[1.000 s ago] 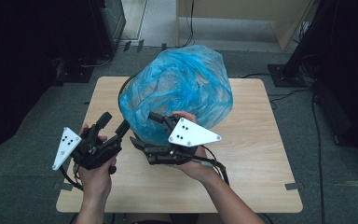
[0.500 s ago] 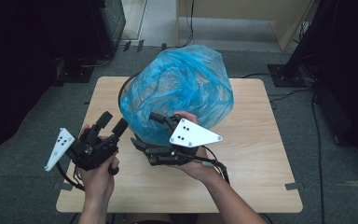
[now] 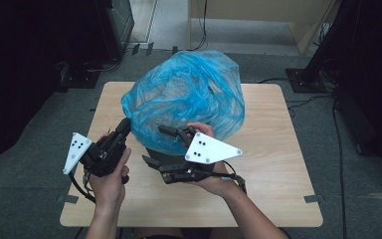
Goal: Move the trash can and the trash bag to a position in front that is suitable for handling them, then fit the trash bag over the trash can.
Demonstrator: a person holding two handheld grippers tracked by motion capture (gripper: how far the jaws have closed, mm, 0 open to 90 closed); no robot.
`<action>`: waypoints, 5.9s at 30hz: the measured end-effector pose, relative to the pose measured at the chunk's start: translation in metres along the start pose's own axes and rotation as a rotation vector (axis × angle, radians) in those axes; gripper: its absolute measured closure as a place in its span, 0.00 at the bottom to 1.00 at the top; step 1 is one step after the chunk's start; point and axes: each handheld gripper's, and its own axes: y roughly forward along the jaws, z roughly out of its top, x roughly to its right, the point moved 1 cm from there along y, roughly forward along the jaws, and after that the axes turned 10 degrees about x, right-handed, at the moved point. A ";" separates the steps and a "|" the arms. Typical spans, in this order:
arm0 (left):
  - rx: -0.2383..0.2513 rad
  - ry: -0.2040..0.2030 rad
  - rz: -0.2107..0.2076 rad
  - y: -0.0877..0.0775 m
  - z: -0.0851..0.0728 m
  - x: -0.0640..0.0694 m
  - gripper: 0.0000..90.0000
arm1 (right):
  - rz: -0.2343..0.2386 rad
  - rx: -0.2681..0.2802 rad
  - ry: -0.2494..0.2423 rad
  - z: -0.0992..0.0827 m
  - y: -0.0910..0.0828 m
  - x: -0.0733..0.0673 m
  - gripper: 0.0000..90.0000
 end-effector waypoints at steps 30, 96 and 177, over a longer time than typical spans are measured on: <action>-0.108 0.099 0.202 0.048 -0.039 -0.037 0.97 | -0.757 0.076 -0.019 -0.007 -0.071 0.106 0.71; -0.182 0.108 0.152 0.036 -0.052 -0.017 0.72 | -0.744 0.021 0.063 -0.042 -0.169 0.048 0.87; -0.150 0.039 0.092 0.020 -0.038 -0.035 0.52 | -0.670 0.175 0.140 0.003 -0.169 0.069 0.62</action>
